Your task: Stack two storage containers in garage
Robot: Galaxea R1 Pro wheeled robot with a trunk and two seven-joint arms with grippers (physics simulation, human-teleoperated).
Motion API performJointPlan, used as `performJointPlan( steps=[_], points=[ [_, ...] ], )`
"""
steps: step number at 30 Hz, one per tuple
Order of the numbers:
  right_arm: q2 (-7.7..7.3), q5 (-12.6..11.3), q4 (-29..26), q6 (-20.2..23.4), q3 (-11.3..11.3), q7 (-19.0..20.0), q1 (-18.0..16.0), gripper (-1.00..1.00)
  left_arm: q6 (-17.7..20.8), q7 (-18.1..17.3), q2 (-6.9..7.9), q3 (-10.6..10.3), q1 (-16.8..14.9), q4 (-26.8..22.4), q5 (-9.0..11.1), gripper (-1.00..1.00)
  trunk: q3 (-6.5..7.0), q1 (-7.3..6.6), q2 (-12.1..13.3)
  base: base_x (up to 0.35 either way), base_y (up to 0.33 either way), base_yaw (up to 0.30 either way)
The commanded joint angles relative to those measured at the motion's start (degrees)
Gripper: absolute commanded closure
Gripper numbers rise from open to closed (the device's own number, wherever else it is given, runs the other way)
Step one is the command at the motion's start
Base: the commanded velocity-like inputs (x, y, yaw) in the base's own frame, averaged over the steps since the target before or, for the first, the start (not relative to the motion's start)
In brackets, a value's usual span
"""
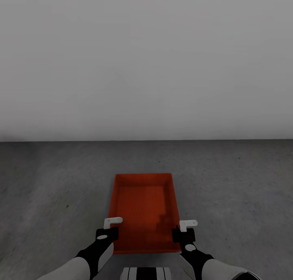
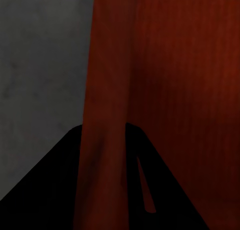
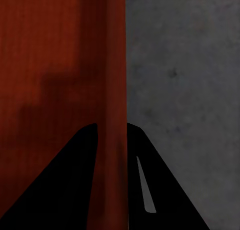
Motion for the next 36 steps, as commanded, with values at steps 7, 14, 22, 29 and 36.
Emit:
performJointPlan(
  steps=[7,14,22,29,36],
  points=[
    [-0.03,-2.44,0.27,1.68,-3.42,-0.08,-0.06,1.00,0.03,0.42,0.01,-0.58,0.02,0.17,1.60,1.00,-0.05,0.01,-0.01,0.000,0.000,0.000],
    [-0.10,-2.22,0.27,1.75,-3.39,0.43,-0.06,1.00,0.09,0.39,0.01,-0.66,0.02,0.18,1.60,1.00,-0.05,0.01,-0.01,0.000,0.000,0.000],
    [-0.09,-2.35,0.27,1.75,-3.35,0.46,-0.06,1.00,0.20,0.42,0.00,-0.65,0.02,0.19,1.60,1.00,-0.05,0.01,-0.01,0.000,0.000,0.000],
    [-0.09,-2.32,0.27,1.75,-3.33,0.46,-0.06,-1.00,0.67,0.71,0.00,-0.58,0.02,0.37,1.69,-1.00,-0.05,0.01,-0.01,0.000,0.000,0.000],
    [-0.04,-2.19,0.27,1.68,-3.33,0.46,-0.06,-1.00,0.14,0.70,0.00,-0.68,0.02,0.18,1.61,-1.00,-0.05,0.01,-0.01,0.000,0.000,0.000]
  ],
)
